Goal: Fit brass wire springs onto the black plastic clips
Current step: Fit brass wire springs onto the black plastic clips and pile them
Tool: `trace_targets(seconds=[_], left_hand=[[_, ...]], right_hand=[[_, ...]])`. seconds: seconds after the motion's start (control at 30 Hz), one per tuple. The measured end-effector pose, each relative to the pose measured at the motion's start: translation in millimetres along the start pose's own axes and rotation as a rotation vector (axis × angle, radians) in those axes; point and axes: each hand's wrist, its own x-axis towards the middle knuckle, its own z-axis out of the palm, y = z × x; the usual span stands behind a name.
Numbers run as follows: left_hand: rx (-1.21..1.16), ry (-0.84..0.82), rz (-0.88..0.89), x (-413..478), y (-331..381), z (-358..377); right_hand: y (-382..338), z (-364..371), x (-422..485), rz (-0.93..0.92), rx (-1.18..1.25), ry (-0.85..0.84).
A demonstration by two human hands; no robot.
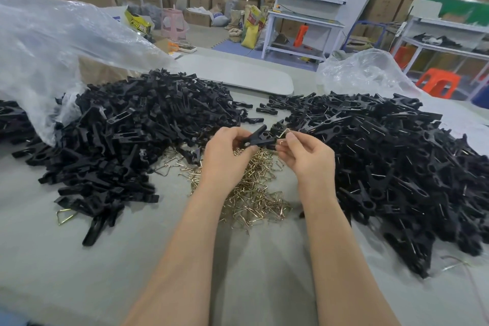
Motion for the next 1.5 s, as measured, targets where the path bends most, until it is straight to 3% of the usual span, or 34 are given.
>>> trace_targets(seconds=[0.5,0.7,0.87,0.93,1.1,1.3,1.5], left_hand=[[0.178,-0.017,0.262,-2,1,8],[0.179,-0.06,0.288,-4,3,5],[-0.074,-0.249,0.16,-5,8,-5],[-0.168,-0.309,0.156,-6,12,-6],[-0.169,-0.342,0.177,-7,16,-9],[-0.237,-0.442,0.211,-7,21,-11],[-0.228,-0.409,0.181,-7,20,-10]], right_hand=[[4,-4,3,-0.078,-0.333,0.064],[4,-2,2,-0.05,-0.382,-0.004],[-11,-20,6,0.471,0.063,-0.339],[-10,-24,5,0.562,0.111,-0.45],[-4,-25,1,0.608,0.114,-0.752],[5,-15,0,0.504,0.295,-0.679],[10,-10,0,0.537,0.391,-0.7]])
